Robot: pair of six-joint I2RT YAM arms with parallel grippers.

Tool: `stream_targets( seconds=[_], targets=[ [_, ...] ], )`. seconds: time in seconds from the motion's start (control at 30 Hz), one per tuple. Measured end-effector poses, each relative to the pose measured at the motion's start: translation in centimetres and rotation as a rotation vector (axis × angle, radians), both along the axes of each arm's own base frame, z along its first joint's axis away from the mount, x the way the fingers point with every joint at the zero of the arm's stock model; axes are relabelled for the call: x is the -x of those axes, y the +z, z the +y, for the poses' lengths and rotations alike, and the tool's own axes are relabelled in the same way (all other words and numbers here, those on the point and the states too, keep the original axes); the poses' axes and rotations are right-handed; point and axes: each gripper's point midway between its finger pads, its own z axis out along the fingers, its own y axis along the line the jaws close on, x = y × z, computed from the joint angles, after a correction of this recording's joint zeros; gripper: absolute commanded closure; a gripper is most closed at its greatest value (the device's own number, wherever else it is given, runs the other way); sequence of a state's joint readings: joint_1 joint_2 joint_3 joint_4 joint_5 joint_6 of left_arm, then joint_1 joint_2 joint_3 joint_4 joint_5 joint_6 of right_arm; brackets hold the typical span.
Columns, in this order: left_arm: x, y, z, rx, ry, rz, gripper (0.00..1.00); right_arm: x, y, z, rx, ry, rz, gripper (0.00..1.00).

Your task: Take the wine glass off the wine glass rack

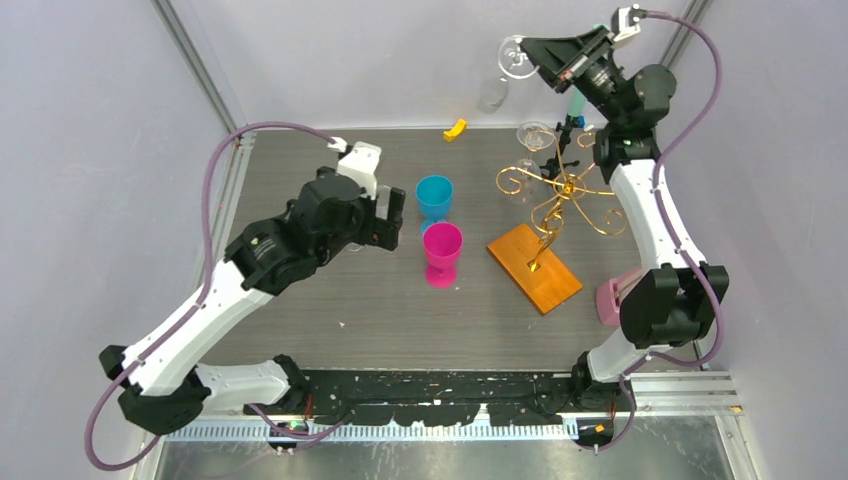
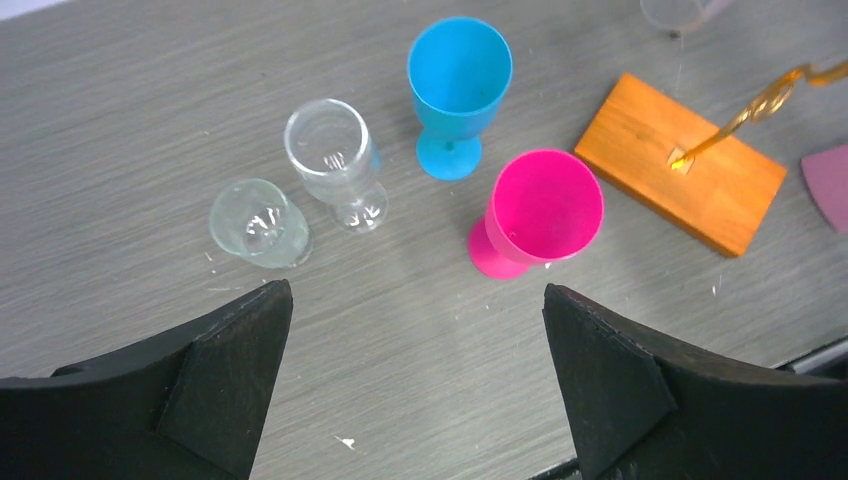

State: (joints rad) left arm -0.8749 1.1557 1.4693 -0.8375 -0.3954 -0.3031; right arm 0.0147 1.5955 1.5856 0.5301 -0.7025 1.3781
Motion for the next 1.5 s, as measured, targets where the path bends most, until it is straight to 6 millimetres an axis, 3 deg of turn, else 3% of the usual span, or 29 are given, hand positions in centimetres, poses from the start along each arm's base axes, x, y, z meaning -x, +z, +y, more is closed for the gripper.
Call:
stream_targets(
  seconds=[0.13,0.33,0.5,0.67,0.9,1.27,1.43,1.5],
  targets=[
    [0.5,2.1,1.5,0.061,0.032,-0.072,0.00,2.7,1.3,5.0,-0.034,0.137,-0.020,1.00],
    [1.8,4.8,2.0,0.149,-0.037,-0.181,0.00,7.2,0.6,13.4,-0.079,0.358,0.114,1.00],
    [2.6,5.4,2.3,0.162,-0.098,-0.251,0.00,10.2,-1.0,18.2,-0.096,0.476,0.261,1.00],
    [3.2,6.0,2.8,0.168,-0.130,-0.306,0.05,12.2,-3.5,21.4,-0.100,0.533,0.387,1.00],
    [3.6,6.2,2.7,0.190,-0.163,-0.365,0.21,14.4,-5.7,23.8,-0.112,0.588,0.504,1.00],
    [2.6,7.3,2.3,0.225,-0.131,-0.411,0.45,19.4,-4.9,24.9,-0.140,0.693,0.524,1.00],
    [2.6,7.5,2.1,0.236,-0.136,-0.418,0.68,20.2,-4.3,24.6,-0.156,0.701,0.511,1.00],
    [2.8,7.5,1.9,0.241,-0.152,-0.418,0.72,20.1,-4.4,24.6,-0.160,0.698,0.516,1.00]
  ],
)
